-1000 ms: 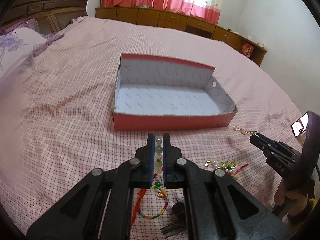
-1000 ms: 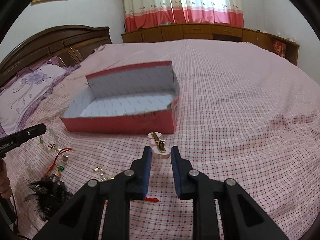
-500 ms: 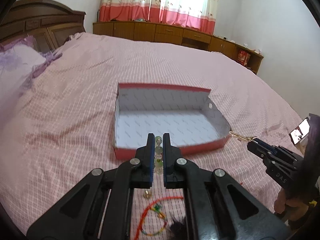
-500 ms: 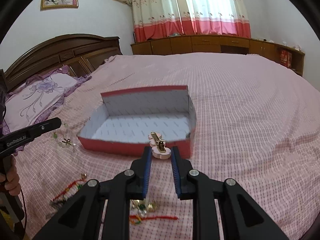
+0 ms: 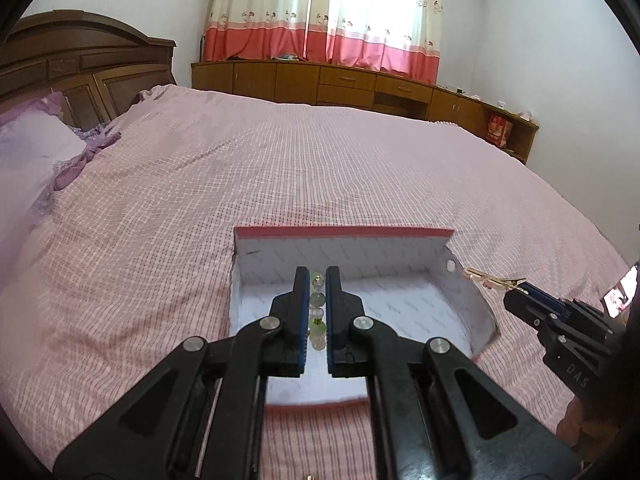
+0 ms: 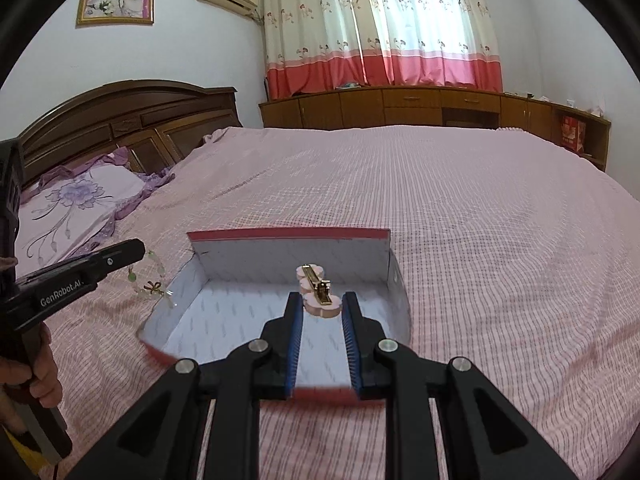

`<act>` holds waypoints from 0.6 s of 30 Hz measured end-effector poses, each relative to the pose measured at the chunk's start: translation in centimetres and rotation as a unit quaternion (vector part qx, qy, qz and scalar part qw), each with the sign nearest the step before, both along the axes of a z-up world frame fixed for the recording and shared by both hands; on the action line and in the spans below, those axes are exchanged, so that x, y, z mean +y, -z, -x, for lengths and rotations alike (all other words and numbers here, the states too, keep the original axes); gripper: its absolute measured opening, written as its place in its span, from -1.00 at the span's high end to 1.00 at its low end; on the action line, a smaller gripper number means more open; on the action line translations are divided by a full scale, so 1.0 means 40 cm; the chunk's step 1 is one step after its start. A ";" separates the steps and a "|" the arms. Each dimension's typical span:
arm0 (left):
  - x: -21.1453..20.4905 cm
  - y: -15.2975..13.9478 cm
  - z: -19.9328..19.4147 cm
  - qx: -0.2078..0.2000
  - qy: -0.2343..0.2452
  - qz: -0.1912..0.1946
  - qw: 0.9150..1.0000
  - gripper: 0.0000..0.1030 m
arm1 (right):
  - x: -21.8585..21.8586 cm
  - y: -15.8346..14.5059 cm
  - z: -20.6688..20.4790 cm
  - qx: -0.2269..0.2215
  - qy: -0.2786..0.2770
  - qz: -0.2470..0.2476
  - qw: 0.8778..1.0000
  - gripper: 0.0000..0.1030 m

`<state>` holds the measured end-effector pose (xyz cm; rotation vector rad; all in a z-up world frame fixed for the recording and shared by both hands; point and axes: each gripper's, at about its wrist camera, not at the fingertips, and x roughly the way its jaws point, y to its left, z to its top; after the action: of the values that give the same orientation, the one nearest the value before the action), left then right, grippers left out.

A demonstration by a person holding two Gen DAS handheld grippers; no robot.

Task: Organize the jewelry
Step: 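Carry the hair clip and bead bracelet with both tools into the box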

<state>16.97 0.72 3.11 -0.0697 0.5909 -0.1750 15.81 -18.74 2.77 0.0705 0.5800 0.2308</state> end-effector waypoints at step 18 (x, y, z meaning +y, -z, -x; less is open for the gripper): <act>-0.060 0.161 -0.191 0.082 -0.010 -0.034 0.996 1.00 | 0.035 0.139 -0.205 0.083 0.008 0.040 0.996 0.57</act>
<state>24.60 -1.68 -3.33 -0.0237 0.7597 -0.1307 24.03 -17.32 -2.81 0.0171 0.7537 0.1872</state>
